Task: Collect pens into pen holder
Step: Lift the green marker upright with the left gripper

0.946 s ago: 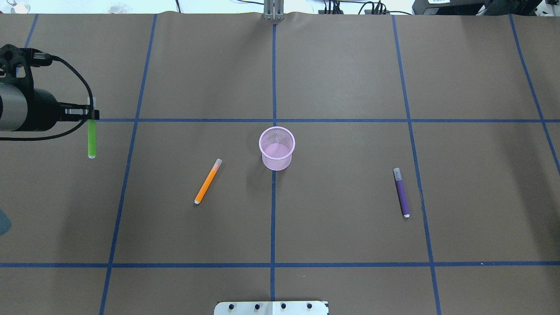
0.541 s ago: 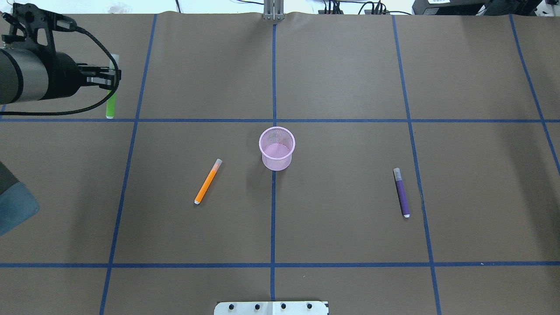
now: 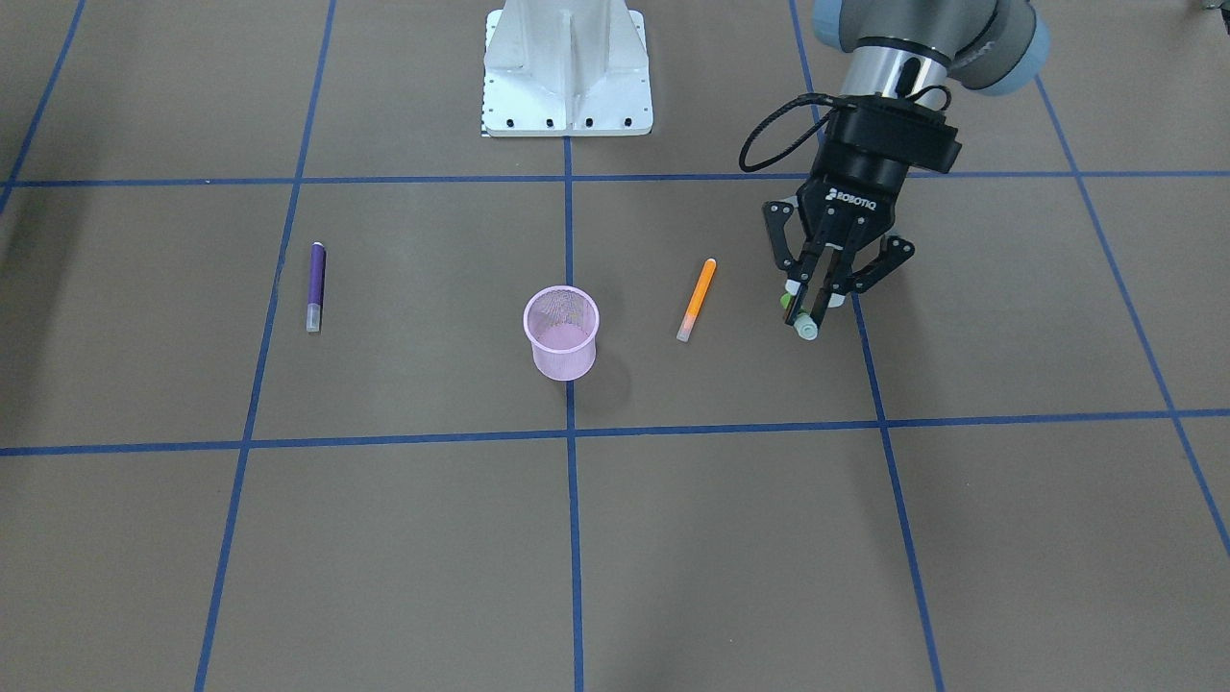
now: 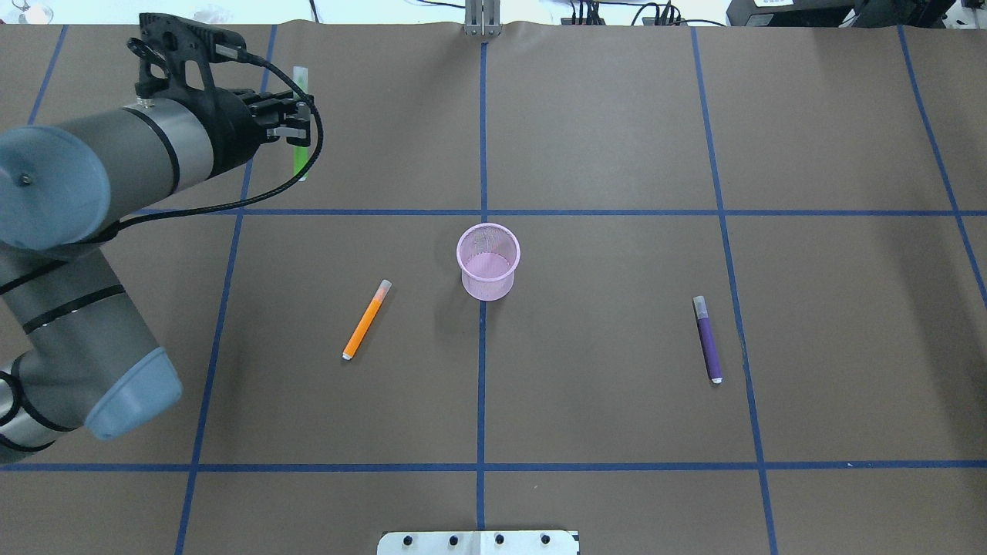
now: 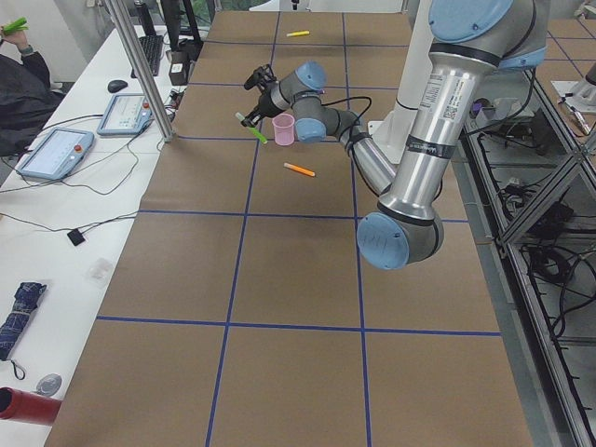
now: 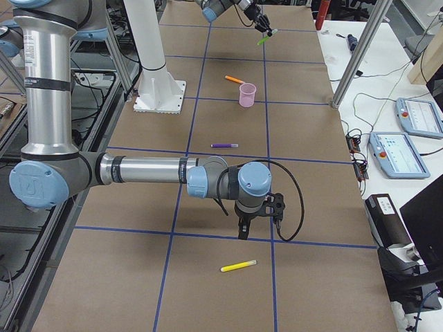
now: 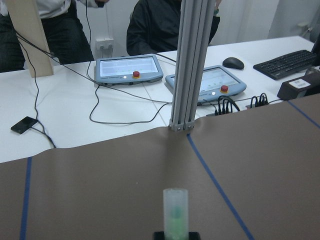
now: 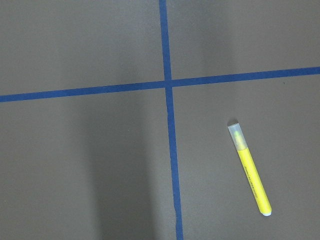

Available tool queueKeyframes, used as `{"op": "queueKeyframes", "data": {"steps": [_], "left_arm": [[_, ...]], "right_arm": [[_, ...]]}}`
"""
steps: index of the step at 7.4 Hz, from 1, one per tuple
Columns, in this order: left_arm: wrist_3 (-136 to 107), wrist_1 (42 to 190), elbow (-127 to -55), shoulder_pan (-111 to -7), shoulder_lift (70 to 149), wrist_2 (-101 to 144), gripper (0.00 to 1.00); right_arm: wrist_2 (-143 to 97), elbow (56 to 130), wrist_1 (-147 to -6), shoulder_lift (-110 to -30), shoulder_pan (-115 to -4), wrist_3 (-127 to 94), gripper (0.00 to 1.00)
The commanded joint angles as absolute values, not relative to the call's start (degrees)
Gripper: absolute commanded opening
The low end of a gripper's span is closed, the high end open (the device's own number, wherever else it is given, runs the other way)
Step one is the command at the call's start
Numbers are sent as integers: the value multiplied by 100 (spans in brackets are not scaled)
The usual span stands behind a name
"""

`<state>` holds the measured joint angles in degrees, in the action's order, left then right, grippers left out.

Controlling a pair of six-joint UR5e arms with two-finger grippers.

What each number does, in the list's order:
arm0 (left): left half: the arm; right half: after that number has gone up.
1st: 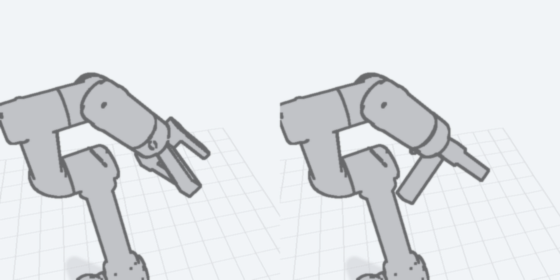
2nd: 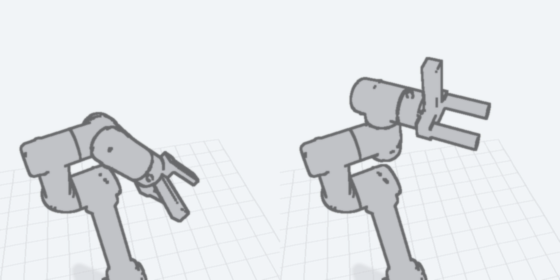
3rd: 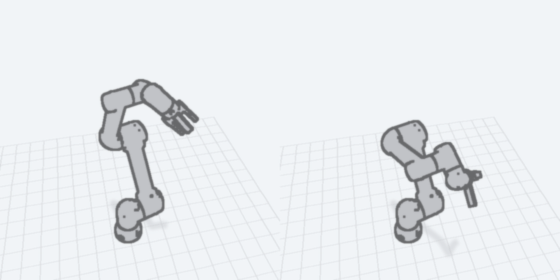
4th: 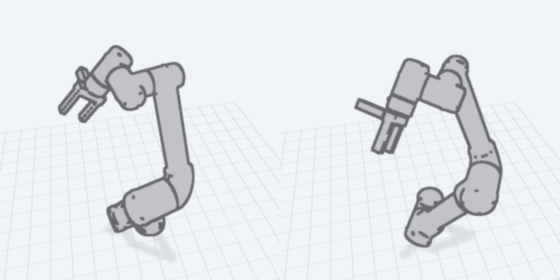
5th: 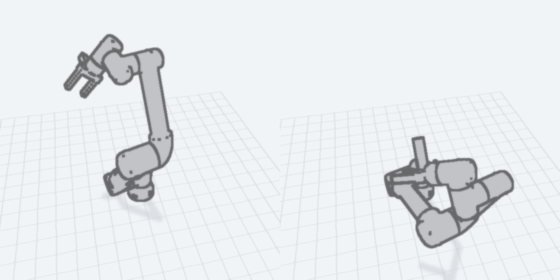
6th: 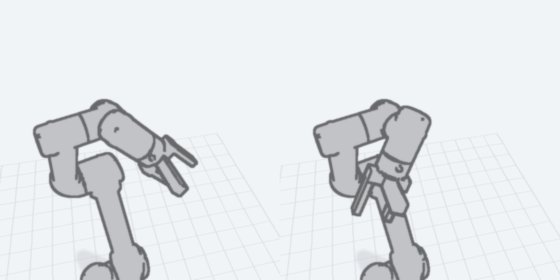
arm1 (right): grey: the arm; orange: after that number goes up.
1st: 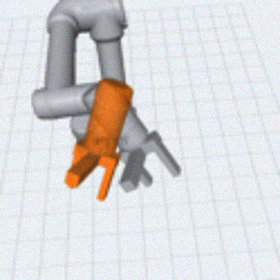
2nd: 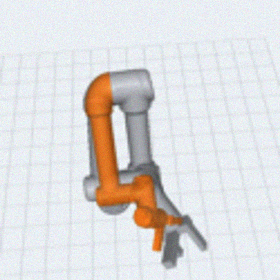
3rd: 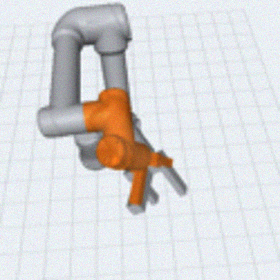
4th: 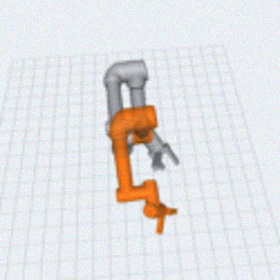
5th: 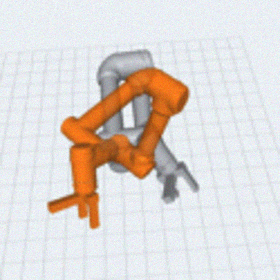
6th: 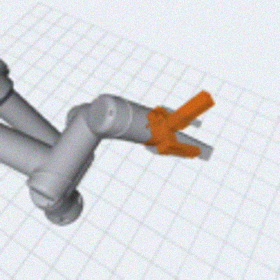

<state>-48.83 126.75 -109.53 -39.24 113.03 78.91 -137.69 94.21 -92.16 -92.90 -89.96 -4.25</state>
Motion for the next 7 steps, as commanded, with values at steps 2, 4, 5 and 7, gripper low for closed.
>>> {"op": "queueKeyframes", "data": {"steps": [2,4,5,7], "left_arm": [[-5019,12946,-10416,-3639,11926,7567,0],[-5027,12946,-10389,-3639,12067,7576,0],[-5027,12946,-10345,-3639,12076,7576,0],[-5036,12946,-10144,-3639,12207,7585,0]], "right_arm": [[-13615,8758,-8950,-9151,-9009,638,99],[-13466,7302,-6892,-9036,-8991,642,99],[-13395,7112,-6682,-8974,-8991,615,99],[-13238,6813,-6618,-8956,-8869,633,99]]}}
